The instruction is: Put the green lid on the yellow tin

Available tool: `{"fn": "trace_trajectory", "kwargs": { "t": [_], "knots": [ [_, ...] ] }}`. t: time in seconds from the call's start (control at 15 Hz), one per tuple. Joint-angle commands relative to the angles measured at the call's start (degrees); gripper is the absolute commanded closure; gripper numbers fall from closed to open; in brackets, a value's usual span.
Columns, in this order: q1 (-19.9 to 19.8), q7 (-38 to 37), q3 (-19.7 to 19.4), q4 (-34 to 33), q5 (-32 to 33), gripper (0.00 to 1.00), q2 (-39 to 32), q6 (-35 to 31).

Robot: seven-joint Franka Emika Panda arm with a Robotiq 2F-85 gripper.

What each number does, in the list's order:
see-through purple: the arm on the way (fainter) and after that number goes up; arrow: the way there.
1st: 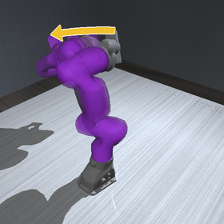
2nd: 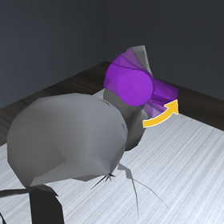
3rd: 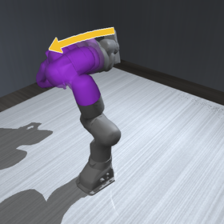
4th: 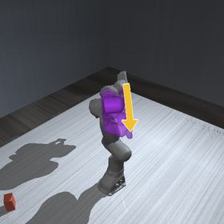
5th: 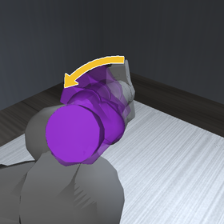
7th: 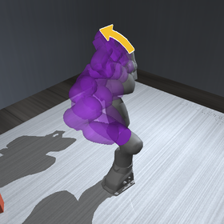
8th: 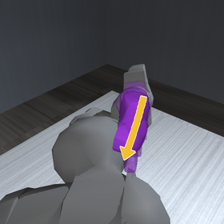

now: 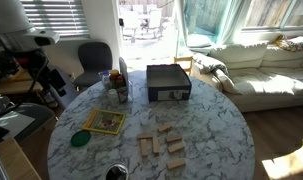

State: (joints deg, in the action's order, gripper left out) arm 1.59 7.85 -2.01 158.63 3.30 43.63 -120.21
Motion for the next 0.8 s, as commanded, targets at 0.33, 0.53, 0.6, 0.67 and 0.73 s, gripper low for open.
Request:
{"fn": "trace_trajectory", "kwargs": {
  "t": [0.33,0.53,0.6,0.67,0.73],
  "knots": [
    [5.2,13.5,-1.2,-0.6,-0.9,0.0,-28.3,-10.2],
    [4.7,16.3,0.3,-1.5,1.3,0.0,-36.8,-12.6],
    [4.3,16.2,0.8,-1.7,2.1,0.0,-39.3,-14.2],
    [4.1,16.4,1.1,-1.6,2.5,0.0,-41.5,-16.8],
    [3.8,15.8,1.4,-1.7,2.9,0.0,-43.5,-19.2]
  ]
}}
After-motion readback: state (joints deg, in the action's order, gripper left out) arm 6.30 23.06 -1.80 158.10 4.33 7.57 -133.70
